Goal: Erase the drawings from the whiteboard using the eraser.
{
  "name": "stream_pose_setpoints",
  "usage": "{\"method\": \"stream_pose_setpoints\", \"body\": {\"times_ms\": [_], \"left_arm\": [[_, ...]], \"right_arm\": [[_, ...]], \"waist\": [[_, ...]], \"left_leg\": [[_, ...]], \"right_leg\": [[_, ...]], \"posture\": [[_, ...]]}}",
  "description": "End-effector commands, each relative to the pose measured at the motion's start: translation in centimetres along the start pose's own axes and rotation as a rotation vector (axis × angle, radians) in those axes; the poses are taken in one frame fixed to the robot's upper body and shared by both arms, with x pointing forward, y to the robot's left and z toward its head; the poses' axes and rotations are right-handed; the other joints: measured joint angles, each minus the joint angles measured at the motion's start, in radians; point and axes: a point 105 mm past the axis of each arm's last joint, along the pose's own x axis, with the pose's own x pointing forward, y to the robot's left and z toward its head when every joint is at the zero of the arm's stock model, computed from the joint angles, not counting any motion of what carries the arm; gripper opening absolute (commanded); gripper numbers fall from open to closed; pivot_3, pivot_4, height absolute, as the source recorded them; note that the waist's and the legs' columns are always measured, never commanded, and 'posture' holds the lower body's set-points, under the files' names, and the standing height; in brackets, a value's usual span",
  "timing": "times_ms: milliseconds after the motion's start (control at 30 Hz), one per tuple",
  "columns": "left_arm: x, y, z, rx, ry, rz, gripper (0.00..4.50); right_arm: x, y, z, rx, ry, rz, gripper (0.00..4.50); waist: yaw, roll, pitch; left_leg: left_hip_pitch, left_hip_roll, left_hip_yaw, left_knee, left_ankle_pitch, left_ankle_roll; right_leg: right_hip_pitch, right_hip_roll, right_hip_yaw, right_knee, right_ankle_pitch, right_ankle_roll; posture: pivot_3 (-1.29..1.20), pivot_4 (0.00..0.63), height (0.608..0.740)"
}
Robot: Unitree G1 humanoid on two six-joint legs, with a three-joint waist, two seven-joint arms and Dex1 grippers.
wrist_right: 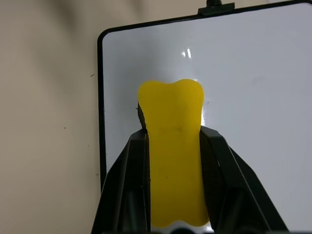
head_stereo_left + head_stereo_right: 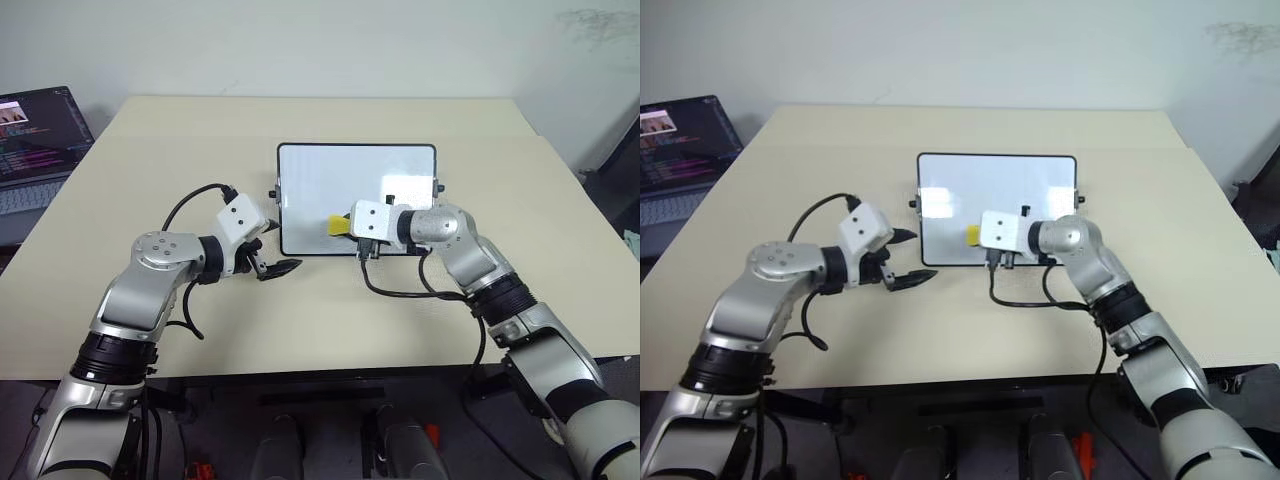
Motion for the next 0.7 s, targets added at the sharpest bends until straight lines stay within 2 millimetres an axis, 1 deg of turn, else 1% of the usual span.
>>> {"method": "stream_pose_setpoints", "body": {"times_ms": [33, 200, 300, 400, 533, 700], "left_arm": [[-0.3, 0.3, 0.9, 0.038, -0.014, 0.011, 4.5], [-0.1, 0.2, 1.1, 0.038, -0.021, 0.009, 4.5], [-0.2, 0.1, 1.1, 0.038, -0.022, 0.011, 4.5], [-0.3, 0.1, 1.0, 0.037, -0.02, 0.013, 4.5], [-0.3, 0.1, 1.0, 0.035, -0.019, 0.018, 4.5], [-0.3, 0.1, 1.1, 0.034, -0.026, 0.017, 4.5]], "right_arm": [[0.6, -1.6, 1.3, -0.041, -0.005, -0.055, 1.0], [2.1, -1.7, 1.2, -0.056, 0.061, -0.042, 1.0], [2.5, -2.1, 1.0, -0.049, 0.098, -0.049, 1.0], [2.6, -2.0, 0.4, -0.054, 0.133, -0.024, 1.0], [2.4, -1.7, -1.0, -0.045, 0.199, -0.002, 1.0], [1.9, -2.2, -1.9, -0.028, 0.243, -0.026, 1.0]], "waist": [[0.0, 0.0, 0.0], [-0.002, 0.0, 0.0], [-0.002, 0.0, 0.0], [-0.002, 0.0, 0.0], [-0.004, 0.0, 0.0], [0.0, 0.0, 0.0]], "left_leg": [[0.0, 0.0, 0.0, 0.0, 0.0, 0.0], [0.0, 0.0, 0.0, 0.0, 0.0, 0.0], [0.0, 0.0, 0.0, 0.0, 0.0, 0.0], [0.0, 0.0, 0.0, 0.0, 0.0, 0.0], [0.001, 0.0, 0.0, 0.0, 0.0, 0.0], [0.002, 0.0, 0.0, 0.0, 0.0, 0.0]], "right_leg": [[0.0, 0.0, 0.0, 0.0, 0.0, 0.0], [0.0, 0.0, 0.0, 0.0, 0.0, 0.0], [0.0, 0.0, 0.0, 0.0, 0.0, 0.0], [0.0, 0.0, 0.0, 0.0, 0.0, 0.0], [0.0, 0.0, 0.0, 0.001, 0.0, 0.0], [0.002, 0.0, 0.0, 0.001, 0.0, 0.0]], "posture": [[0.0, 0.15, 0.74], [0.0, 0.15, 0.74], [0.0, 0.15, 0.74], [0.0, 0.15, 0.74], [0.0, 0.15, 0.74], [0.0, 0.15, 0.74]]}}
